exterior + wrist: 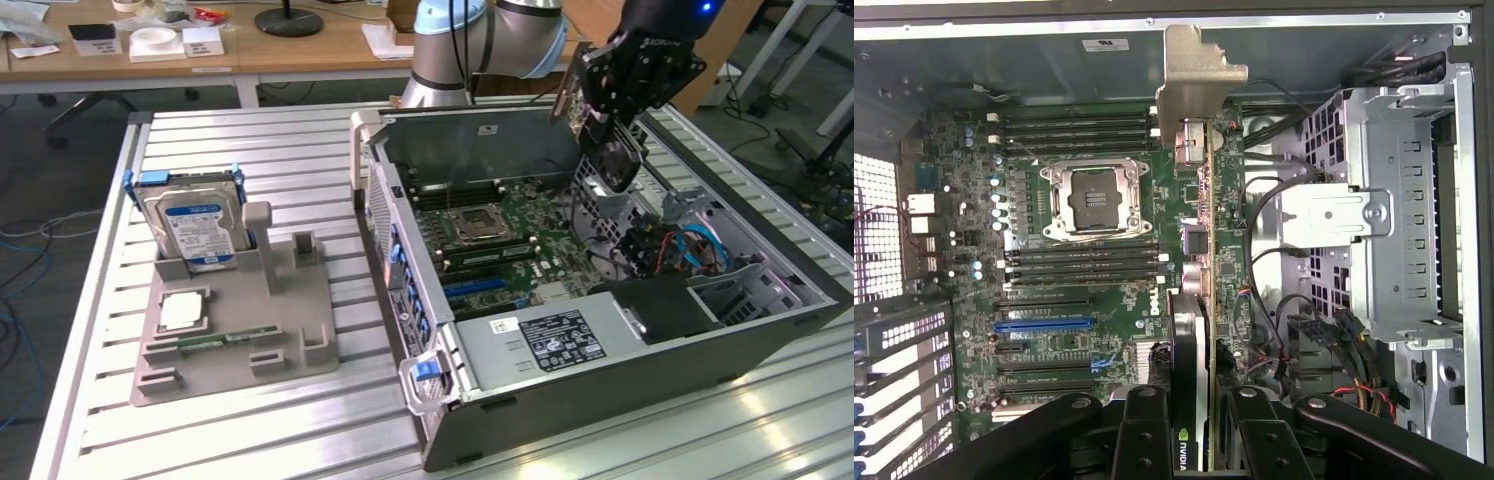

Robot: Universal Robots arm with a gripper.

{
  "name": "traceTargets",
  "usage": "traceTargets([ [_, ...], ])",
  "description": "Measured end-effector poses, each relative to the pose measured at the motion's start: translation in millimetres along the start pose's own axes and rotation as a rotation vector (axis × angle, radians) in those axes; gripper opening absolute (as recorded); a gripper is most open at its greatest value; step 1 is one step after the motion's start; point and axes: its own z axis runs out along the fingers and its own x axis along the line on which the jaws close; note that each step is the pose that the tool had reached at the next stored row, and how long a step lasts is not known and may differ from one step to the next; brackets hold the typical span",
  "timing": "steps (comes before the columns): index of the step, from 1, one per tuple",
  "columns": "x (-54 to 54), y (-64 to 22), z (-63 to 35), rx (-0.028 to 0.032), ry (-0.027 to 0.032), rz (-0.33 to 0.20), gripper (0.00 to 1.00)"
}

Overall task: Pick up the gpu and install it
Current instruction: 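Insert the gpu into the slot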

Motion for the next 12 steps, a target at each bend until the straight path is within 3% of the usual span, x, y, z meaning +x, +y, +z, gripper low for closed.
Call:
traceTargets([
  [12, 0.0, 0.0, 0.0, -0.0001, 0.0001, -0.002, 0.27],
])
